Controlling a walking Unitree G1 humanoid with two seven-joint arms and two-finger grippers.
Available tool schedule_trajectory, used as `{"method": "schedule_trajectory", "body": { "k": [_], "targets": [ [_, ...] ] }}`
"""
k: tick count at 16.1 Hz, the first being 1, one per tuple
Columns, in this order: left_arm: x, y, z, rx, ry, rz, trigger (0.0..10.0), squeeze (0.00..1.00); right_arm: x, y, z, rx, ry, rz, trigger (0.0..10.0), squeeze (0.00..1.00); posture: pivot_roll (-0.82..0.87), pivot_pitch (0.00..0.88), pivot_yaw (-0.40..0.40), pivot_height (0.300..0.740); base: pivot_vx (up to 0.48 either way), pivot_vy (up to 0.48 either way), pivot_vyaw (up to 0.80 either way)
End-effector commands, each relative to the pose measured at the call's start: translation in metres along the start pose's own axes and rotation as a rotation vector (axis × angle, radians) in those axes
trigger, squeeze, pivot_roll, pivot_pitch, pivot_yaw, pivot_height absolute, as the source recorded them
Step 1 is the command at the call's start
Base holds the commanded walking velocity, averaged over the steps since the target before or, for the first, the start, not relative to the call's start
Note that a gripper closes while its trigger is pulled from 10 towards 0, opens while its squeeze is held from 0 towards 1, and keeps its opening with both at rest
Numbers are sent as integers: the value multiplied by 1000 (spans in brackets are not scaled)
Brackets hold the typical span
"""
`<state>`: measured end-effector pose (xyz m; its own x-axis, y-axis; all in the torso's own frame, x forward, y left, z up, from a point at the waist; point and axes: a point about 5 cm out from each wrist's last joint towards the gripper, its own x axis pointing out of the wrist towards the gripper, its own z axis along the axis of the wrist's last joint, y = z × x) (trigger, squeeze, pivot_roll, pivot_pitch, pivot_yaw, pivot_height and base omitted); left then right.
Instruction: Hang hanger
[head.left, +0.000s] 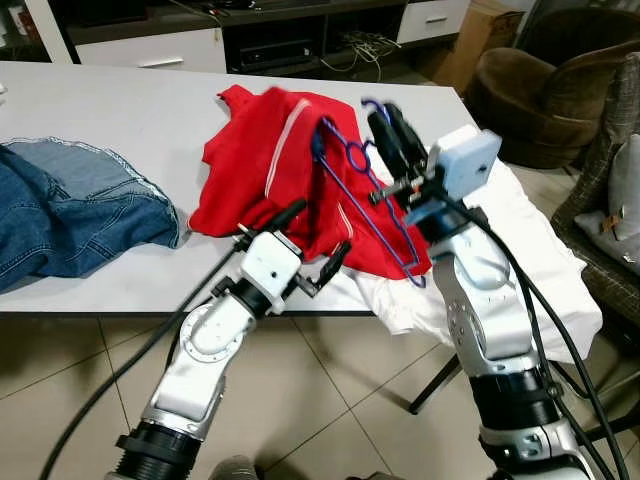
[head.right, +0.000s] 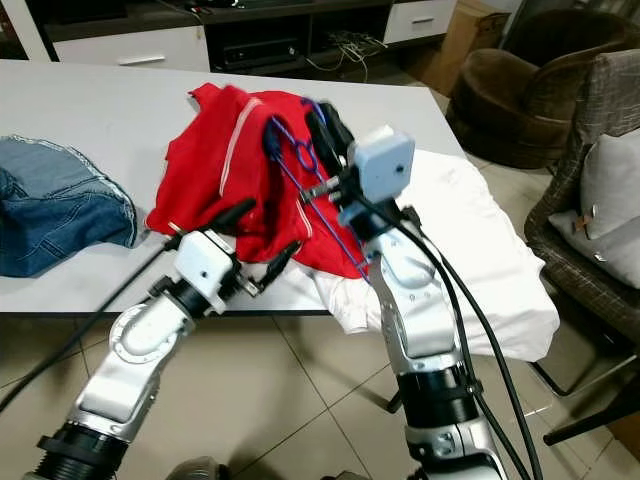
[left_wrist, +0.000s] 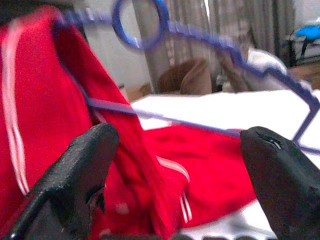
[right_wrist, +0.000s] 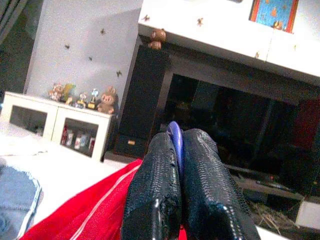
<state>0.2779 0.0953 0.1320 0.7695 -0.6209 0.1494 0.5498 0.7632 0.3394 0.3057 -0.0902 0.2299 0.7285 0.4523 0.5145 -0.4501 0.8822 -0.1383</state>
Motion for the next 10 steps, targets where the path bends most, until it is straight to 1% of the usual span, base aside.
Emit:
{"method": "schedule_trajectory", "body": {
  "k": [1,3,4,6,7,8,10],
  "targets": [
    [4,-4,-4,4,33,-8,10000,0,5,-3,11,8,-46,-20,10000,0,124,2,-46,740,0,0,0],
    [6,-9,-7,-38,40,-7,10000,0,6,0,13,6,-51,-8,10000,0,121,4,-47,740,0,0,0],
    [5,-10,-6,-56,29,1,10000,0,3,-1,10,-7,-34,1,10000,0,121,4,-48,740,0,0,0],
    [2,-9,-3,-101,-3,28,10000,0,-15,-9,-3,-41,36,-1,10000,0,121,7,-48,740,0,0,0],
    [0,-5,0,-113,-27,48,10000,0,-29,-14,-10,-62,78,-9,10000,0,121,11,-47,740,0,0,0],
    [-1,-3,2,-115,-36,57,10000,0,-33,-15,-11,-67,92,-15,10000,0,121,11,-47,740,0,0,0],
    [-4,8,9,-125,-79,111,10000,0,-49,-16,-13,-72,128,-36,10000,0,110,15,-34,740,0,0,0]
  ]
}}
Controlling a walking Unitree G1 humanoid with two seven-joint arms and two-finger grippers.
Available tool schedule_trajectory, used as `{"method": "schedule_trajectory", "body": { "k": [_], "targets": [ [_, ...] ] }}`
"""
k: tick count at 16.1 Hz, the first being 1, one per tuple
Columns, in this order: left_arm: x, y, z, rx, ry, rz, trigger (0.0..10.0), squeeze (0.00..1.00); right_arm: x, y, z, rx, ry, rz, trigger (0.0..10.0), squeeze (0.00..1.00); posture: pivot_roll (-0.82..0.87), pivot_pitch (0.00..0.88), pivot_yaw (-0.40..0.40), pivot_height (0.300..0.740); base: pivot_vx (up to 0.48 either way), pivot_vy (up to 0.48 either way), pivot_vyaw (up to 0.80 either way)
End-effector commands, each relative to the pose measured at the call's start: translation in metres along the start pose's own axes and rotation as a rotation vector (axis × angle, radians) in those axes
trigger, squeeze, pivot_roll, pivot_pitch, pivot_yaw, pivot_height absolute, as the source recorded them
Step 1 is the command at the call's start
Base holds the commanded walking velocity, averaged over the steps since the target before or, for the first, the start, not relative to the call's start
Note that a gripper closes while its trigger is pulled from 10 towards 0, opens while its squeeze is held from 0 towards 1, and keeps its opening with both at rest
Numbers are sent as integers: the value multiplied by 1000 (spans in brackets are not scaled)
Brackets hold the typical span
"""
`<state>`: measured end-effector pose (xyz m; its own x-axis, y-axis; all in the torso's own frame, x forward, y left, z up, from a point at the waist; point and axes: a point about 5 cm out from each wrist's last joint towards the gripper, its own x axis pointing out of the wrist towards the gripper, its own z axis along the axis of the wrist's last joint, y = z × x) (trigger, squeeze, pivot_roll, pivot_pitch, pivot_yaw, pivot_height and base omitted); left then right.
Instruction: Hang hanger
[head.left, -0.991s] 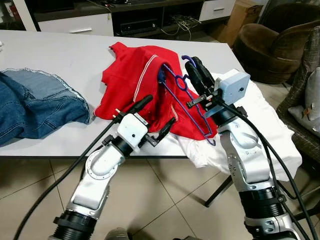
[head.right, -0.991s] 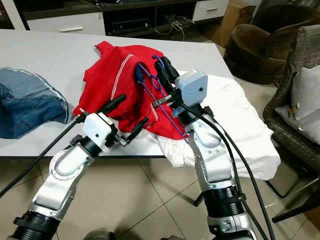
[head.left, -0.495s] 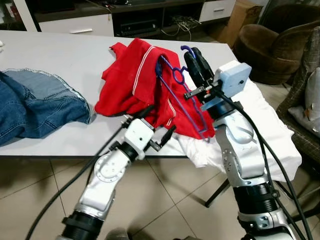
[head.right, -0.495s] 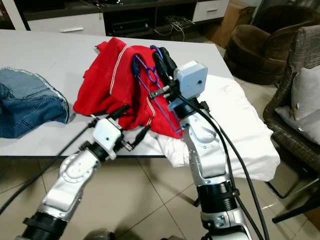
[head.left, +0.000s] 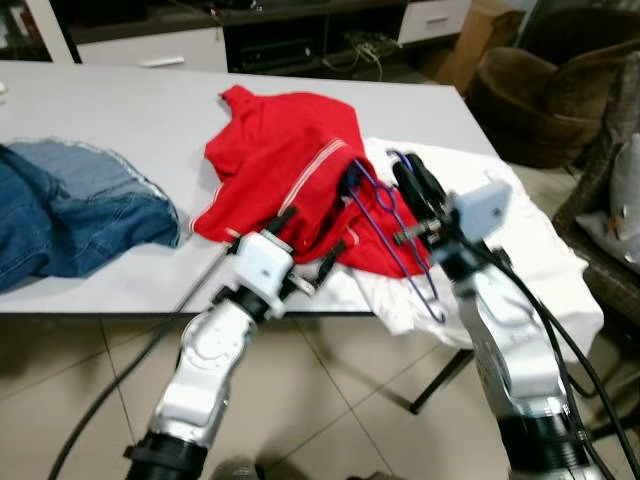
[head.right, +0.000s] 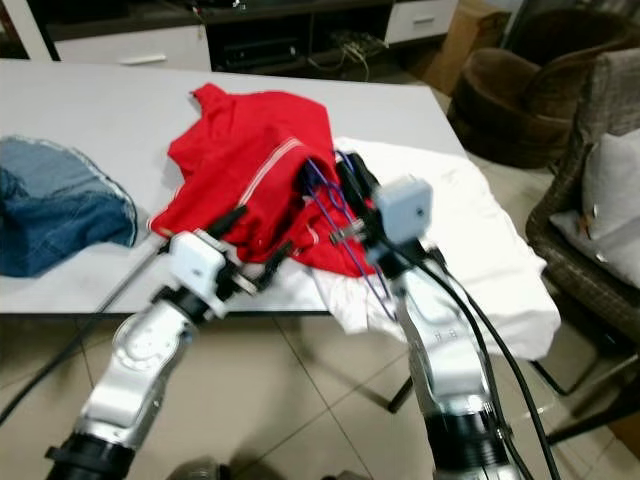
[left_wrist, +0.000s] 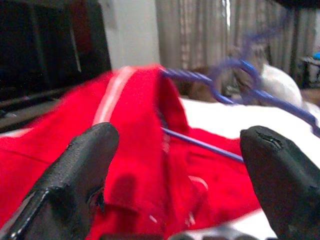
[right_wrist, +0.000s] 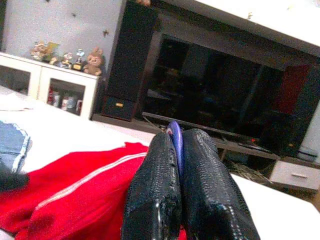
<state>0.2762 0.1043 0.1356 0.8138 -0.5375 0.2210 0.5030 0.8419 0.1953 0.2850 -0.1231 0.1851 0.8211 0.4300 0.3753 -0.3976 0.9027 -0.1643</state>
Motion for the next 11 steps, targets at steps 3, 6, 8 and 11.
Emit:
{"method": "schedule_trajectory", "body": {
  "k": [3,6,8,11],
  "targets": [
    [3,6,11,4,-51,17,10000,0,-4,2,9,-20,-26,-9,10000,0,87,15,-17,740,0,0,0],
    [-5,2,9,-30,-36,6,10000,0,-17,10,0,-24,13,-11,10000,0,73,15,-12,740,0,0,0],
    [-10,-1,6,-53,-23,21,10000,0,-22,11,-4,-19,30,-23,10000,0,70,15,-11,740,0,0,0],
    [-15,0,-2,-110,0,146,10000,0,-27,8,-20,2,81,-88,10000,0,65,15,-16,740,0,0,0]
  ]
}}
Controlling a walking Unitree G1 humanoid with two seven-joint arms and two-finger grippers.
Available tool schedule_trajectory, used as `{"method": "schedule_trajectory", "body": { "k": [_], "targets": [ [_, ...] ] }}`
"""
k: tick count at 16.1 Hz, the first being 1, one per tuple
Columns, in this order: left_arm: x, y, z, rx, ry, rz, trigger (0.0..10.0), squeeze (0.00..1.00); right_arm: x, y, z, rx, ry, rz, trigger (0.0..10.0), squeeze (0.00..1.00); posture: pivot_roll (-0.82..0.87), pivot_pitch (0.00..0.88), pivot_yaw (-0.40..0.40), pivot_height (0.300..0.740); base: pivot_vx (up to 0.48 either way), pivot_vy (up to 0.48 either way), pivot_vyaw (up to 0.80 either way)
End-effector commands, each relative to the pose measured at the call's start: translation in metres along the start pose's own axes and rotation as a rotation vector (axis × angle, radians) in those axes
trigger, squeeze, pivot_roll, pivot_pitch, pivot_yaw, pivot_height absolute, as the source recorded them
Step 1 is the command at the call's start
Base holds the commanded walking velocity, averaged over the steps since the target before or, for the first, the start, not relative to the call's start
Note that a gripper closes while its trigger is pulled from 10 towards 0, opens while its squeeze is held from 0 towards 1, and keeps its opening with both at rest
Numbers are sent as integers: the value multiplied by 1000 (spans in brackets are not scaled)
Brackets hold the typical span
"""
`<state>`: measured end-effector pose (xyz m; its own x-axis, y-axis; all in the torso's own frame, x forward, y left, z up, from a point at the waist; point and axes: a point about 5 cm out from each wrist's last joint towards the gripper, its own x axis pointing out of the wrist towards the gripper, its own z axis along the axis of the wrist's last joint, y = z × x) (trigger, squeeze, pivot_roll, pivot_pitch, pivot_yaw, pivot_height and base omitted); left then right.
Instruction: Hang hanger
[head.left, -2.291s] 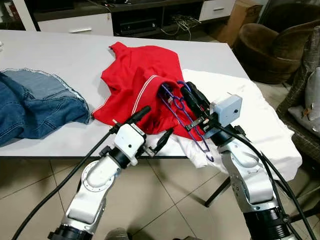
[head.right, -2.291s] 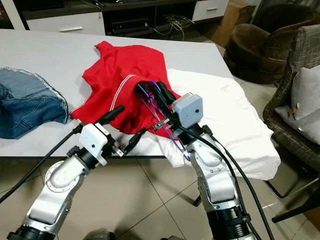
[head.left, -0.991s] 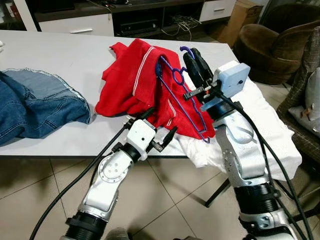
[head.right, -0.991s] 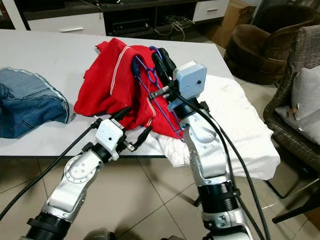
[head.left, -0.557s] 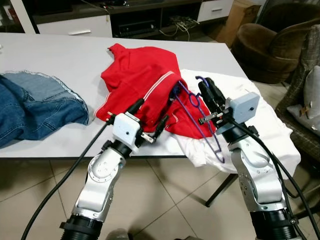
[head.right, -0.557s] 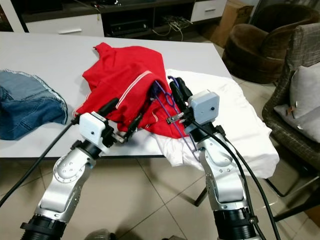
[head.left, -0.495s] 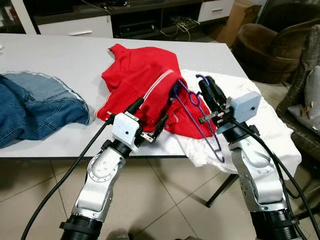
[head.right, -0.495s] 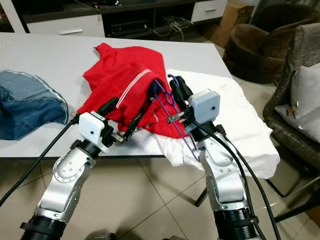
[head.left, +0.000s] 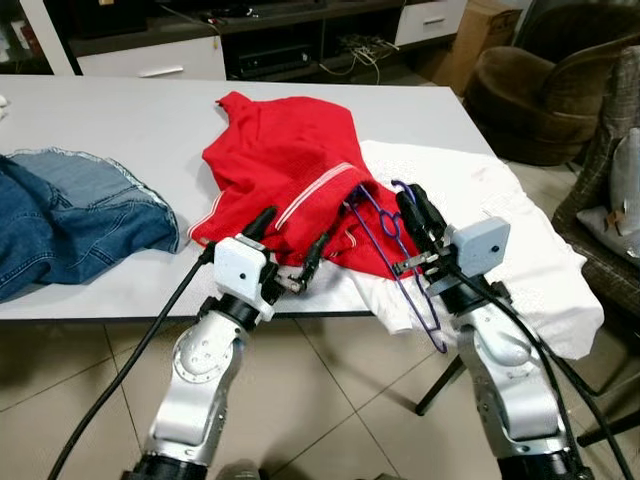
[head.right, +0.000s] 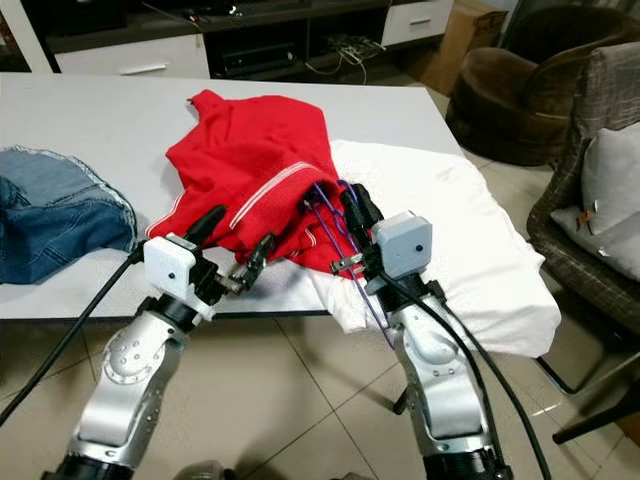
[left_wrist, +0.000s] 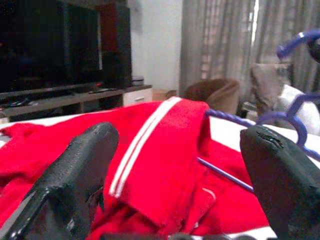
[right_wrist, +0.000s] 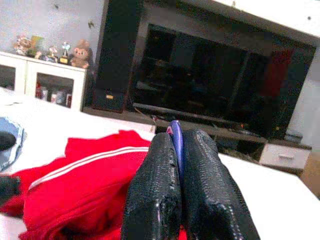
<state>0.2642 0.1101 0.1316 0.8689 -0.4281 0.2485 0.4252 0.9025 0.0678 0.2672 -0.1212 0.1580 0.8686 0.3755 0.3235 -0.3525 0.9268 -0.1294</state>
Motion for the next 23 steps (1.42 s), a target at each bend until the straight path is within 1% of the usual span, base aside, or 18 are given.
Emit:
{"method": "schedule_trajectory", "body": {
  "k": [1,3,4,5,6,7,9,10,13,16,23],
  "targets": [
    [-1,1,-3,-4,14,25,10000,0,-2,-5,-6,-12,24,-31,10000,0,66,14,-19,740,0,0,0],
    [-7,2,-9,9,35,54,10000,0,-6,-3,-16,-23,61,-22,10000,0,69,11,-21,740,0,0,0],
    [-10,4,-11,0,44,81,10000,0,-8,-3,-19,-29,71,-26,10000,0,67,14,-23,740,0,0,0],
    [-16,9,-15,-21,65,135,10000,0,-10,-3,-24,-34,88,-47,10000,0,67,12,-21,740,0,0,0],
    [-22,10,-22,-33,93,177,10000,0,-14,-3,-30,-16,102,-83,10000,0,66,15,-19,740,0,0,0],
    [-22,10,-22,-33,93,177,10000,0,-14,-3,-30,-16,102,-83,10000,0,66,15,-19,740,0,0,0],
    [-25,3,-29,-16,111,159,10000,0,-25,-3,-40,-5,138,-100,10000,0,60,16,-20,740,0,0,0],
    [-24,0,-30,-11,113,148,10000,0,-28,-3,-43,5,151,-109,10000,0,60,16,-20,740,0,0,0],
    [-20,-1,-32,-20,115,151,10000,0,-28,-6,-47,18,160,-132,10000,0,53,17,-19,740,0,0,0],
    [-16,-4,-31,-13,100,134,10000,0,-27,-4,-47,18,153,-118,10000,0,52,22,-22,740,0,0,0],
    [-14,-6,-30,-8,87,131,10000,0,-22,-3,-45,19,136,-107,10000,0,60,26,-27,740,0,0,0]
  ]
}}
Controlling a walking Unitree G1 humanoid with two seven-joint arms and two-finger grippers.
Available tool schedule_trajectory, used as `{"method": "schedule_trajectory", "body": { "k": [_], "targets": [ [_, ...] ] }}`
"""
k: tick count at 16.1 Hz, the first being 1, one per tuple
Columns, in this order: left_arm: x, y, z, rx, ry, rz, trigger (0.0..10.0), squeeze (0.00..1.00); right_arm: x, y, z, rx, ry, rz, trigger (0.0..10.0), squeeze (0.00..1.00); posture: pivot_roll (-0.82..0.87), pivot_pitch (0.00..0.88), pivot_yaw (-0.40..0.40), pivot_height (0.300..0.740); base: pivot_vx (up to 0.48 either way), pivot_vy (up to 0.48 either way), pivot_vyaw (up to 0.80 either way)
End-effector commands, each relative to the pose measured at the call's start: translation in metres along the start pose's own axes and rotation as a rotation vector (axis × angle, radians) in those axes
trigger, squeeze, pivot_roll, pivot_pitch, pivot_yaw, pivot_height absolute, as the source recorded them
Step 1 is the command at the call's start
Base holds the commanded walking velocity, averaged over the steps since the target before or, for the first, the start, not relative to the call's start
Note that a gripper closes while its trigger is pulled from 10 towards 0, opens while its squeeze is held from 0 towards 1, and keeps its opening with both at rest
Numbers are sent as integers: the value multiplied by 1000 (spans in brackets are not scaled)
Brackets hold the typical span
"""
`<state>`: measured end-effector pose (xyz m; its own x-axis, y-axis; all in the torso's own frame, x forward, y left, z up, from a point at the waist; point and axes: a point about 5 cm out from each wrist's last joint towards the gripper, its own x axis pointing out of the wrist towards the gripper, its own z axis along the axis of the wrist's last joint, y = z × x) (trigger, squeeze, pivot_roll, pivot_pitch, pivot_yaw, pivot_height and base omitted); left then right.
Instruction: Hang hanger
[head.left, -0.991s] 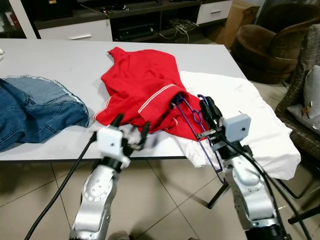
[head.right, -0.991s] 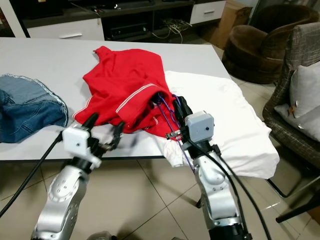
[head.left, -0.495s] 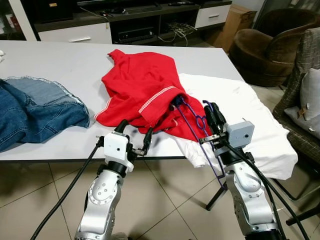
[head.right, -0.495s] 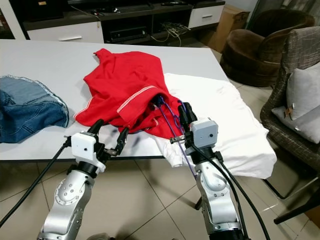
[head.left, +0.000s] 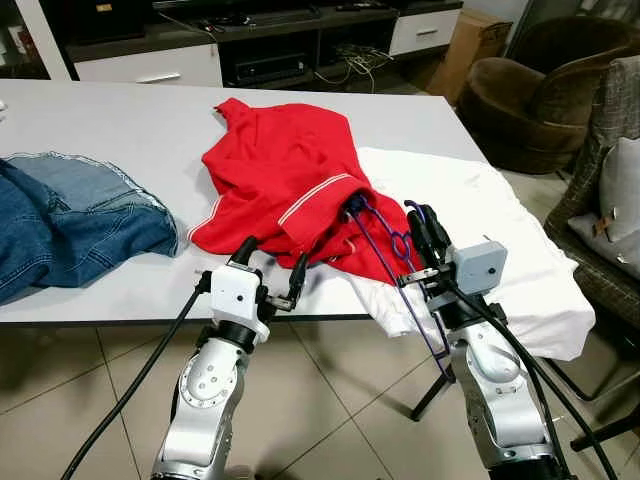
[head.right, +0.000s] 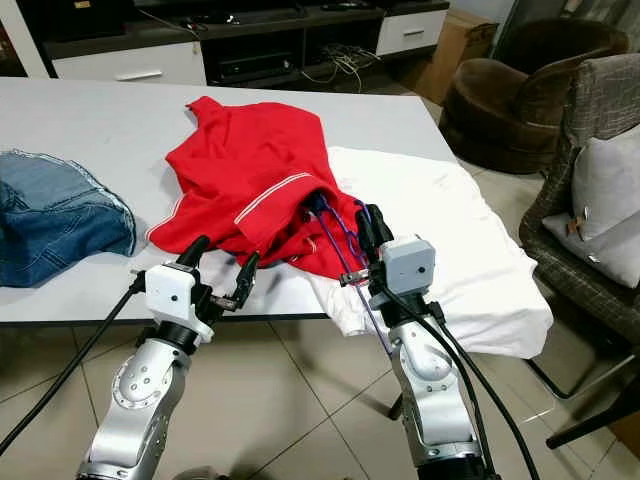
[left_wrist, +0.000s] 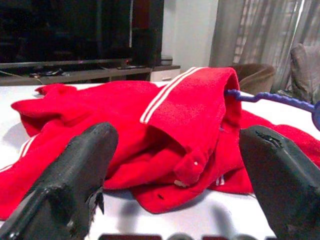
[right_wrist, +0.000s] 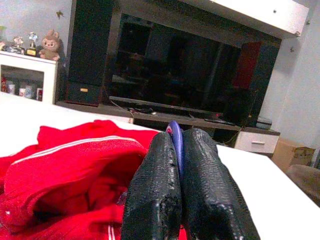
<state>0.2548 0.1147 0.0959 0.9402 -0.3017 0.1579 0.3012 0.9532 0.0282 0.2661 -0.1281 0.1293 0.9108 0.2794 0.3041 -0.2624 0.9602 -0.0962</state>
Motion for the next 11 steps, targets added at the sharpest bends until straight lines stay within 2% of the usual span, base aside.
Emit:
{"method": "schedule_trajectory", "body": {
  "k": [1,11],
  "targets": [
    [5,-4,2,3,-15,-7,10000,0,-7,-1,-18,12,102,-4,10000,0,61,25,-28,740,0,0,0],
    [7,-6,4,14,-28,-17,10000,0,11,-4,-8,-1,50,23,10000,0,70,23,-27,740,0,0,0]
  ]
}}
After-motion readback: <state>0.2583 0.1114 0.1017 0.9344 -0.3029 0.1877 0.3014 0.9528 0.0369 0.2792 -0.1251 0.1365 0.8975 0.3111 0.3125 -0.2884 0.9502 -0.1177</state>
